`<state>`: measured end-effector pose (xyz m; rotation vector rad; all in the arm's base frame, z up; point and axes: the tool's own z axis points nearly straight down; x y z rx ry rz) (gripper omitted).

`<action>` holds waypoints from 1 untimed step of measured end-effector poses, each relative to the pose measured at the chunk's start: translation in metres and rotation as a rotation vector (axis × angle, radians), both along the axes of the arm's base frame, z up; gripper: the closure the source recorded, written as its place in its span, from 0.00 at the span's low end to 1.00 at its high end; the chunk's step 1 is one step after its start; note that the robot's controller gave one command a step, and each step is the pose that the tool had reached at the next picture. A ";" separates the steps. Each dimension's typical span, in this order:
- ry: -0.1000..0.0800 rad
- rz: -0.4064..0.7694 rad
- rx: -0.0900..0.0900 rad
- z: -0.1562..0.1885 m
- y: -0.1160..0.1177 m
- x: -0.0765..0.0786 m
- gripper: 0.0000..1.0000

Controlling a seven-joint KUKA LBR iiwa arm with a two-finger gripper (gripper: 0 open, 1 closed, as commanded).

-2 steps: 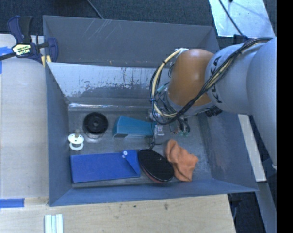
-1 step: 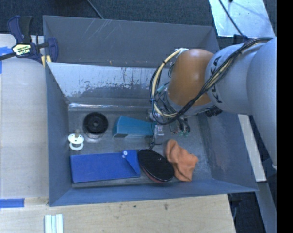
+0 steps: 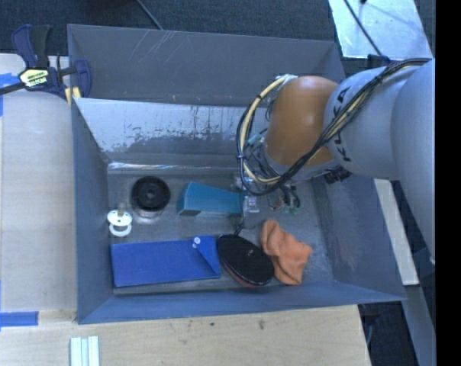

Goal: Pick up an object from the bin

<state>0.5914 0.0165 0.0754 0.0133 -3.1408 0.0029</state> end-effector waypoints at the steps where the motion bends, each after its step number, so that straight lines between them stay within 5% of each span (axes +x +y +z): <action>1: 0.006 0.000 0.001 0.020 0.000 -0.002 1.00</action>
Offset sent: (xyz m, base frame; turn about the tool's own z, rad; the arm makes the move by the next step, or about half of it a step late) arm -0.0001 0.0000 0.0097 0.0000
